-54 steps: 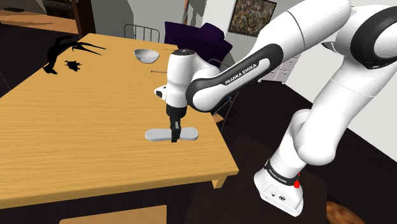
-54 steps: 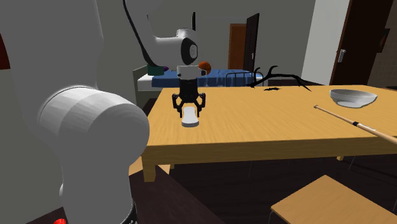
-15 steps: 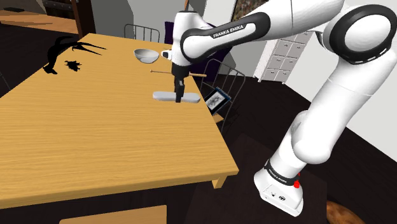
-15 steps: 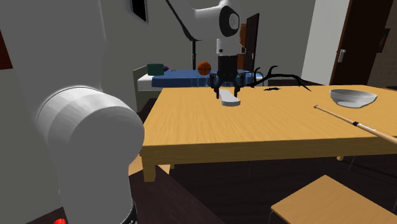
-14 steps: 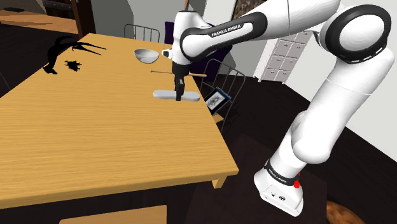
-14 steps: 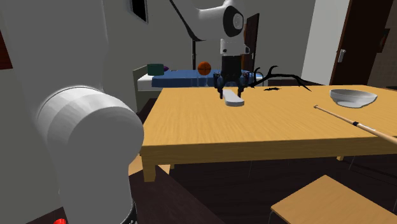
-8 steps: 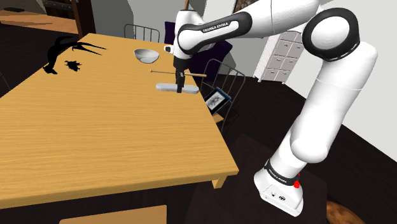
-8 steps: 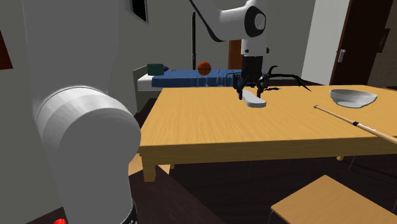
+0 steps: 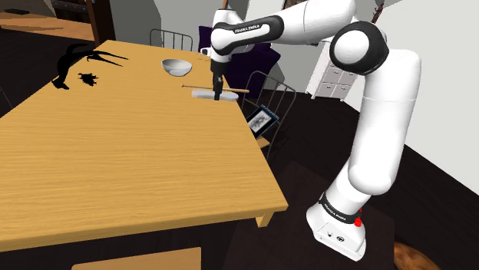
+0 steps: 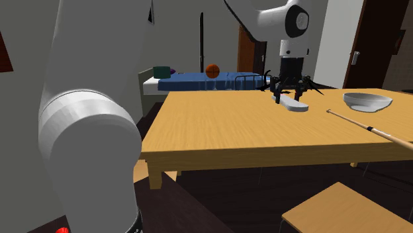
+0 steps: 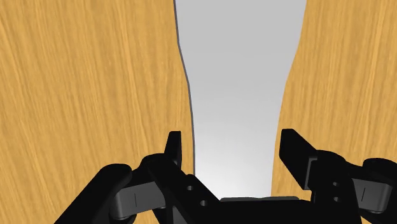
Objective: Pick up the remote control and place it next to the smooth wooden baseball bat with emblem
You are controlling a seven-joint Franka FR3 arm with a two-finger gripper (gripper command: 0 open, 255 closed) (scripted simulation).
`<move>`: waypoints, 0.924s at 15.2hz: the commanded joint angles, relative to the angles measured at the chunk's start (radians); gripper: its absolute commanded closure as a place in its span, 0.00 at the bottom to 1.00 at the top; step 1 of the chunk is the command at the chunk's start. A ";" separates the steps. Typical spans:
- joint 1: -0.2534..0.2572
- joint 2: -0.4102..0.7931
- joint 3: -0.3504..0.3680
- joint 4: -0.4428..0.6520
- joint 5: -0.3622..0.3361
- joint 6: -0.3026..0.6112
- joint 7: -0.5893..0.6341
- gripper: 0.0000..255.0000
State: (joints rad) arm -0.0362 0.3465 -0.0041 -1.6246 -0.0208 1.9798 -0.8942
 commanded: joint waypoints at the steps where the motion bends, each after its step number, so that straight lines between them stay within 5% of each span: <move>1: -0.023 0.060 -0.010 0.090 0.005 -0.029 -0.036 1.00; 6: -0.081 0.256 -0.027 0.399 0.019 -0.141 -0.112 1.00; 14: -0.081 0.273 -0.026 0.319 0.019 -0.044 -0.111 1.00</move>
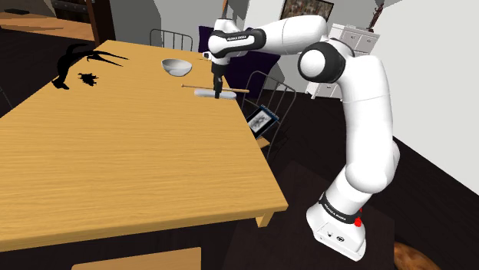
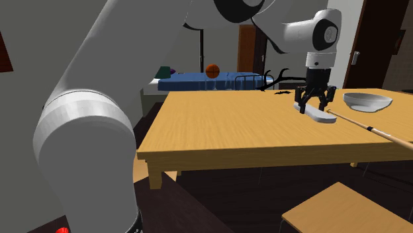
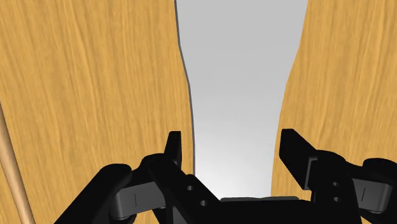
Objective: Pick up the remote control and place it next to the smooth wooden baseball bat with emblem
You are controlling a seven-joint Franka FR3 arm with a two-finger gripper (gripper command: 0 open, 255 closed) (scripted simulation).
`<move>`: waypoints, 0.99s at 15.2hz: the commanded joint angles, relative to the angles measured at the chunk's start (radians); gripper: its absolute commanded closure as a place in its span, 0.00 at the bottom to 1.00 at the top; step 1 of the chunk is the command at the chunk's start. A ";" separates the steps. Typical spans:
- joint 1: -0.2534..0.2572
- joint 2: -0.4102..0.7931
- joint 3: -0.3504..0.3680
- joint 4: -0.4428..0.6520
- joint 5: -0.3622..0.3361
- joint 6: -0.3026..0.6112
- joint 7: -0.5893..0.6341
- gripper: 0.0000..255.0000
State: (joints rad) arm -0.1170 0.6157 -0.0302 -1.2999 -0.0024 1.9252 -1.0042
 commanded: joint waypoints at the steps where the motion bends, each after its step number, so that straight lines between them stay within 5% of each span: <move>1: -0.001 0.007 0.000 -0.015 0.000 0.022 -0.001 1.00; 14: -0.001 0.031 0.000 -0.057 0.001 0.089 0.000 1.00; 15: -0.001 0.031 0.000 -0.057 0.001 0.089 0.000 0.00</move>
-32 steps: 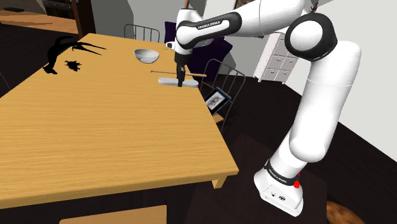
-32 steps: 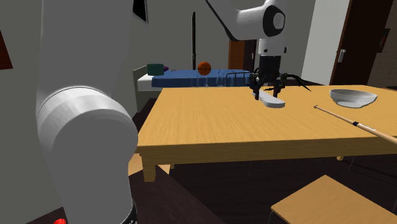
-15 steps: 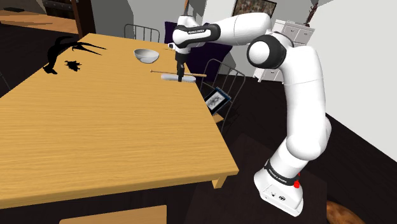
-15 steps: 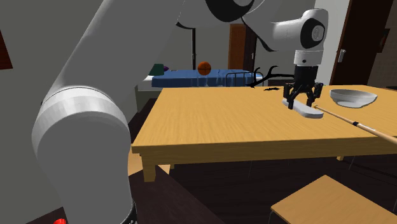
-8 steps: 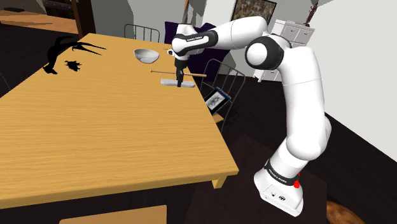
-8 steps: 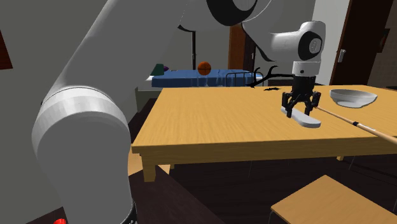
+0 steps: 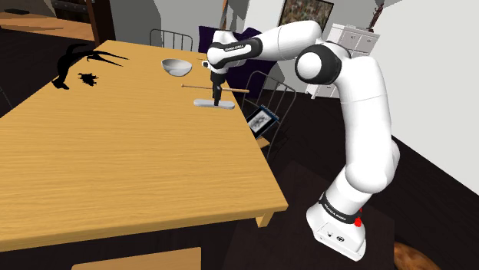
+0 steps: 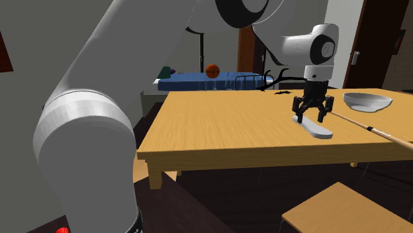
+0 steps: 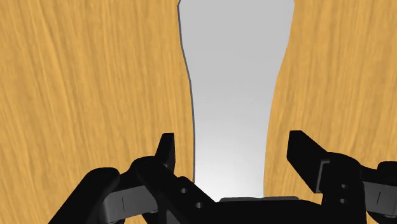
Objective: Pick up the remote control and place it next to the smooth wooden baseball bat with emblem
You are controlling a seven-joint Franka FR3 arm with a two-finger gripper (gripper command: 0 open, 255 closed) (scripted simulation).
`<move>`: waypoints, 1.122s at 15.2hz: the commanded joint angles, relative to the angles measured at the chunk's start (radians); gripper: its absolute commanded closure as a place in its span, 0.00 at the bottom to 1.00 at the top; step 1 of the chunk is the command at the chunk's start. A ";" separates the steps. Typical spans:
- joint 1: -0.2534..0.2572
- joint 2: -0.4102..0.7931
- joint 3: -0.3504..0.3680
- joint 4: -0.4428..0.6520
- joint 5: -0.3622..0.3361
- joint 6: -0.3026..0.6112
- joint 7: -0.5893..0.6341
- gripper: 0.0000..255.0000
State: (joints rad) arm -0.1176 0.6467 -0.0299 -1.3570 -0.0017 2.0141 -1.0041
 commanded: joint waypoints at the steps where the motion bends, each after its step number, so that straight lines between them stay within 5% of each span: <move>1: 0.000 0.000 0.000 0.000 0.000 0.000 0.000 0.00; 5: 0.000 0.000 0.000 0.000 0.000 0.000 0.000 0.00; 9: 0.001 -0.036 0.000 0.069 -0.001 -0.105 0.000 0.00; 17: 0.001 -0.036 0.000 0.070 -0.001 -0.105 0.000 0.00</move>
